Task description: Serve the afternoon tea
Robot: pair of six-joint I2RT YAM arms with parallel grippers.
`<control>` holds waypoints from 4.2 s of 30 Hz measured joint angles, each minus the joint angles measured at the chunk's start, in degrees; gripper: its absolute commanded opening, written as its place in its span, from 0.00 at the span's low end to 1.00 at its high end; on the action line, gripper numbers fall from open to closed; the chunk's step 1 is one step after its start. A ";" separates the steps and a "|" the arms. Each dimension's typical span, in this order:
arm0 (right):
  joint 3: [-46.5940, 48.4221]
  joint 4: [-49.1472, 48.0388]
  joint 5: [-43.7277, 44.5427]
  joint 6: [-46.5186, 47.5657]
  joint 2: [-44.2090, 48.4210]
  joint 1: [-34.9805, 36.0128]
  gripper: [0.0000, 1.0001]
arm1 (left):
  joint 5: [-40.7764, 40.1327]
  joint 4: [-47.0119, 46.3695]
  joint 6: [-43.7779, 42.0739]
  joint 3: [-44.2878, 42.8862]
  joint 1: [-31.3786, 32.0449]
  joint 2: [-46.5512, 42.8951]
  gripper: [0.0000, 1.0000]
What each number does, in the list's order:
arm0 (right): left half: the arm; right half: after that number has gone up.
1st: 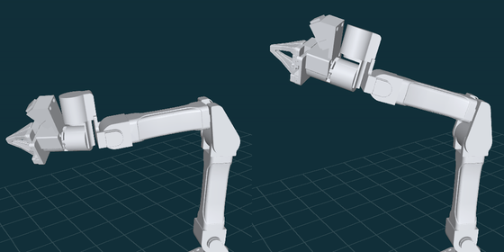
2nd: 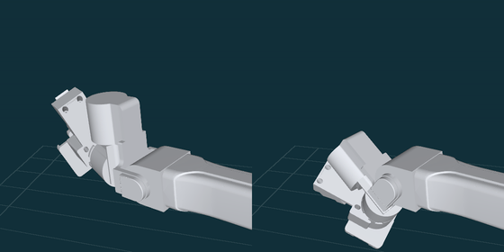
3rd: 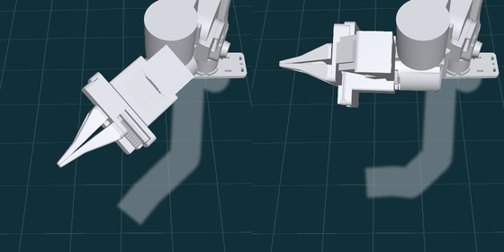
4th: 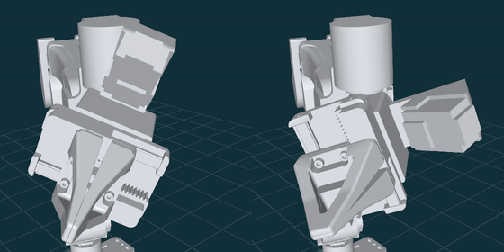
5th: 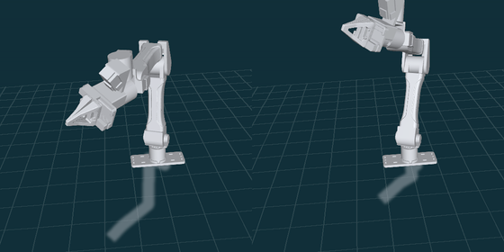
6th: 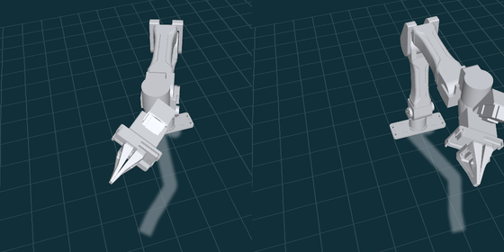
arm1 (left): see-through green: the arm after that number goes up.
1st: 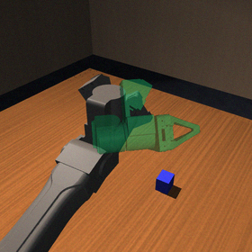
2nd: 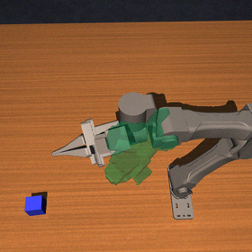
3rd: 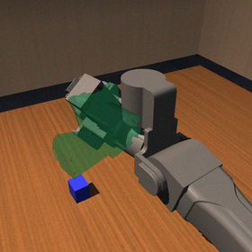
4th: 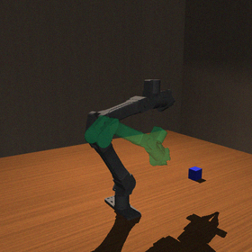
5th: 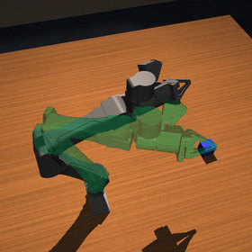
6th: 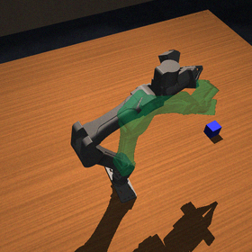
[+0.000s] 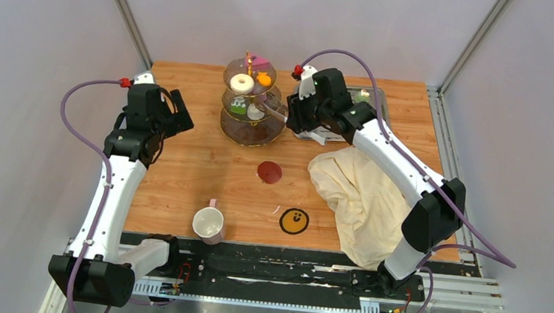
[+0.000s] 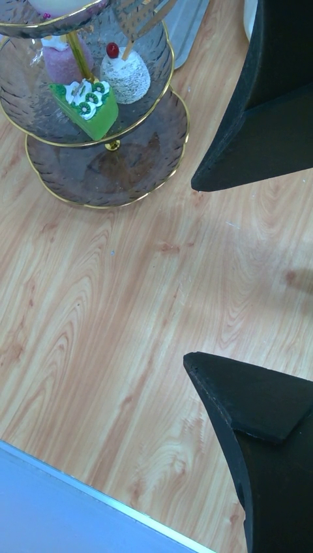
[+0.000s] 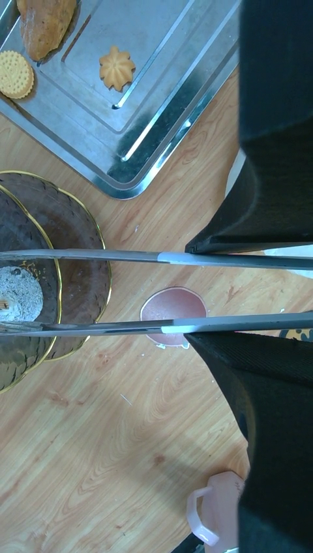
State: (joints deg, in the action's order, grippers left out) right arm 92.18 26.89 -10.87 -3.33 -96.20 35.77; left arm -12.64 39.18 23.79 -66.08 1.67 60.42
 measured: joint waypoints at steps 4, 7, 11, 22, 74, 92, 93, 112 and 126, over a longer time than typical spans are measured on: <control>-0.90 -0.04 1.03 0.28 1.09 0.00 0.37 | 0.00 0.00 -0.02 0.00 0.00 -0.07 0.98; -3.80 -0.04 2.49 0.42 4.42 -0.04 0.37 | 0.00 0.00 -0.02 0.00 0.00 -0.09 0.98; -8.98 0.02 3.87 0.39 10.34 -1.31 0.33 | -0.02 0.02 -0.02 0.00 0.00 -0.09 0.98; -21.40 -0.20 6.08 -2.32 20.50 -26.34 0.37 | 0.15 0.02 0.04 0.00 0.00 -0.37 0.98; 9.86 -2.69 5.40 -0.66 -23.96 -34.16 0.45 | -0.48 -0.55 0.00 -0.11 0.00 3.74 0.98; 5.16 -1.11 8.37 1.62 -18.71 -33.53 0.04 | -0.46 -0.52 0.00 -0.11 0.00 3.39 0.98; 4.22 -0.94 8.48 1.64 -17.33 -33.53 0.03 | -0.46 -0.52 0.00 -0.11 0.00 3.19 0.98; -13.40 -2.95 0.79 -1.20 12.79 -25.22 0.05 | -0.35 0.20 0.04 -0.11 0.00 -2.03 0.98; -3.74 -1.29 -4.02 3.08 5.16 -7.08 0.05 | -0.50 1.40 -0.04 -0.11 0.00 -4.00 0.98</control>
State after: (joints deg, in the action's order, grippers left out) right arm 88.44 25.61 -14.90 -0.25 -91.05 28.69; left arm -13.15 40.58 23.75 -66.19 1.67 56.42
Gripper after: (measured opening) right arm 0.312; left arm 0.982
